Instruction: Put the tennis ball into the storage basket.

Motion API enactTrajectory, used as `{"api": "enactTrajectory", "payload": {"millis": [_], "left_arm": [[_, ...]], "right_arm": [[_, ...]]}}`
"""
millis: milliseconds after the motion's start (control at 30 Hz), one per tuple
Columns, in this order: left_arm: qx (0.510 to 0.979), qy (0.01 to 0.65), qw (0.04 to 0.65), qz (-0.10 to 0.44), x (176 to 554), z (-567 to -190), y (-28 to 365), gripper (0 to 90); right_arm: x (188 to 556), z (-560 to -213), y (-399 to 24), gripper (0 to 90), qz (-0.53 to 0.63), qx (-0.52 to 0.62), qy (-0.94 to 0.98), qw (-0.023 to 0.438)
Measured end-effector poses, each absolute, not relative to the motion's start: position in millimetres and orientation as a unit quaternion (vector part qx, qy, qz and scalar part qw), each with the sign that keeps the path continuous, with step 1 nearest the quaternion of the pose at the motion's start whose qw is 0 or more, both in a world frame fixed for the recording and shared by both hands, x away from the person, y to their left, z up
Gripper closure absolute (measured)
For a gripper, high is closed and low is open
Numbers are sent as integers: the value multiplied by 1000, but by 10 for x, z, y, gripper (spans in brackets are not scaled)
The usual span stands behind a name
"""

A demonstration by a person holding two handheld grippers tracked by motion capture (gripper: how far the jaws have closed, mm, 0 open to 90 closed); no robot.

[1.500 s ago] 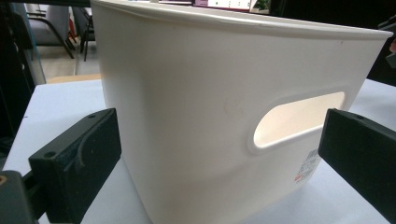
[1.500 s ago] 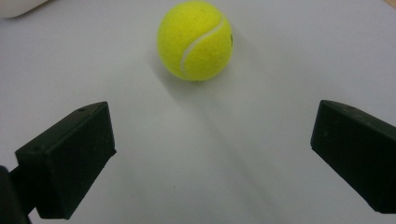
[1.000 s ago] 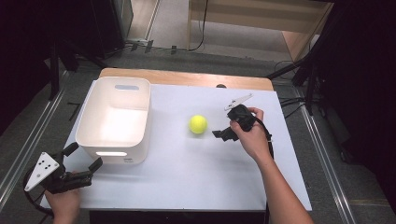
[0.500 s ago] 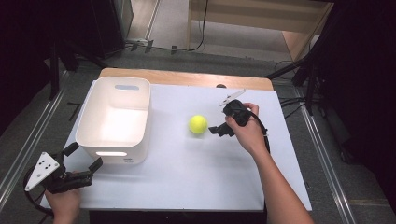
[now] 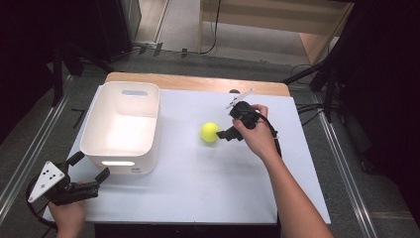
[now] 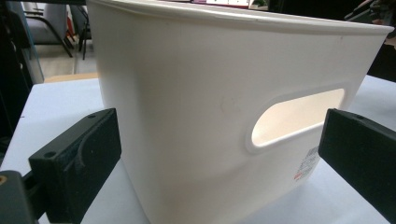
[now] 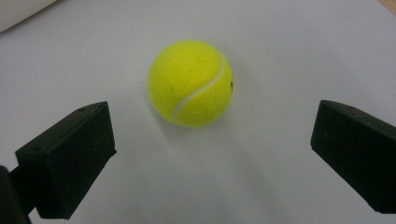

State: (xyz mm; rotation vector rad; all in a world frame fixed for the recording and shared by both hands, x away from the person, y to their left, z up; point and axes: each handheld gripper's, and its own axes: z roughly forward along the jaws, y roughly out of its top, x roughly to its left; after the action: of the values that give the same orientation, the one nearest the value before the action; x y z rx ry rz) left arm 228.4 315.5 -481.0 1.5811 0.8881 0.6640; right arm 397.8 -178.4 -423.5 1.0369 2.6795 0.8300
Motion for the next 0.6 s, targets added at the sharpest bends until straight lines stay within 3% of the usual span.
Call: {"api": "enactTrajectory", "payload": {"millis": [600], "left_arm": [[674, 378, 570, 281, 2277, -4809, 3158, 0]], "right_arm": [[4120, -4385, -1599, 0, 258, 327, 907, 61]]}}
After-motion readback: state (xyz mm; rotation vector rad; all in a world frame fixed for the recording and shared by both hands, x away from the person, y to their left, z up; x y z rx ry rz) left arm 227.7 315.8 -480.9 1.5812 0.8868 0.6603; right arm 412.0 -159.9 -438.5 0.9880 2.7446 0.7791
